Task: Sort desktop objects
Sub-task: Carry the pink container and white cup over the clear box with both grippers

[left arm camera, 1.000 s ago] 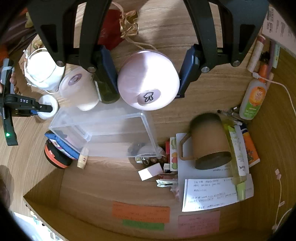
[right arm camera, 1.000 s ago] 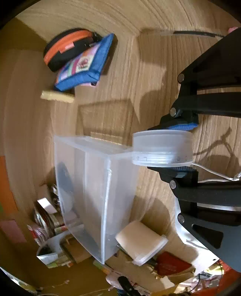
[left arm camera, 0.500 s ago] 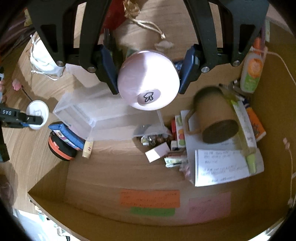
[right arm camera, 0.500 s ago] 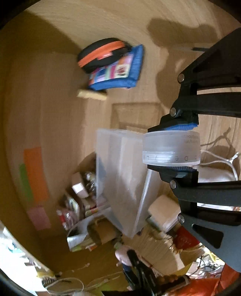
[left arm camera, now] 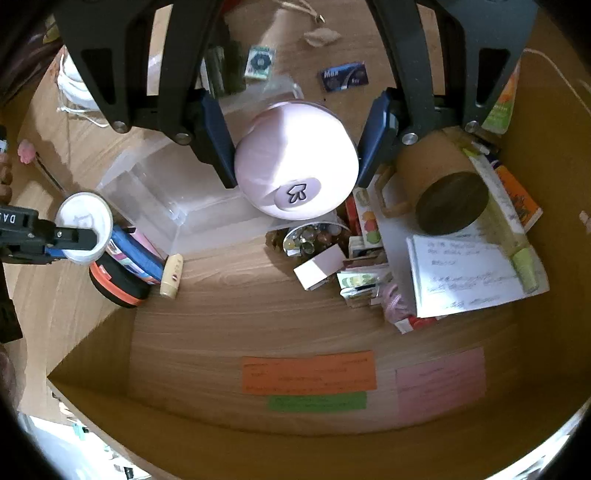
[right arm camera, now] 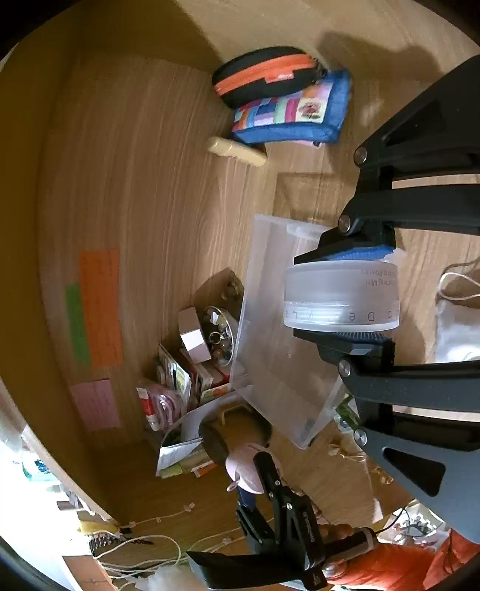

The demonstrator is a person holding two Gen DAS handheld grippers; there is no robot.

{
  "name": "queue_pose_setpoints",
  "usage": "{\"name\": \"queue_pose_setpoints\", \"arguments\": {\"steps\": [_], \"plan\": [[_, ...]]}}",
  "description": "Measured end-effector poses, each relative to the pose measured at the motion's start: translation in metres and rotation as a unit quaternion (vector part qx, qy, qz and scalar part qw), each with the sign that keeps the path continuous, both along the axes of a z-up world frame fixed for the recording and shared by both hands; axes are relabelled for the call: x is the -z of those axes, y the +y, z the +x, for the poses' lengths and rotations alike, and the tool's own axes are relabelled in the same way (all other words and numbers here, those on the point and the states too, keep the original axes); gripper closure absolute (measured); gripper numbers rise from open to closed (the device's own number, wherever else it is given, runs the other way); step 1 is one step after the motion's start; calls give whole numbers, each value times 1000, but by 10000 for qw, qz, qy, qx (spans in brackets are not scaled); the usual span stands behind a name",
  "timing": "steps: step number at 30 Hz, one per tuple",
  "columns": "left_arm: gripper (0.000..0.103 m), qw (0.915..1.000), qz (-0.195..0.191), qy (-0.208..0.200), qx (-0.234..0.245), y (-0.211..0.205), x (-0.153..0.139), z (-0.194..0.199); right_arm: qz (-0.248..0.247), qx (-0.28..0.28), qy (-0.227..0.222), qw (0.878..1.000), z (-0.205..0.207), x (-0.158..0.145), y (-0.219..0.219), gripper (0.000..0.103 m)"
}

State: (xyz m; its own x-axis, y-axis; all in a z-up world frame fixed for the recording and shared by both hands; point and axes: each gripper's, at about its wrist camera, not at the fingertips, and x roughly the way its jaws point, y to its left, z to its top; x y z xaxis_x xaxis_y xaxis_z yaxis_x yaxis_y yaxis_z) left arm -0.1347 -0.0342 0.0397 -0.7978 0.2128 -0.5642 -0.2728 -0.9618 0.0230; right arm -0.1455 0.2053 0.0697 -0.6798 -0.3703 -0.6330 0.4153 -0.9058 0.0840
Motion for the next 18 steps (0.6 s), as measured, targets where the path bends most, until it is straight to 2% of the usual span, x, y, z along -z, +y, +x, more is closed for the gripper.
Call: {"name": "queue_pose_setpoints", "arguments": {"steps": [11, 18], "plan": [[41, 9988, 184, -437, 137, 3, 6, -50, 97, -81, -289, 9995, -43, 12, -16, 76], [41, 9946, 152, -983, 286, 11, 29, -90, 244, -115, -631, 9976, -75, 34, -21, 76]]}}
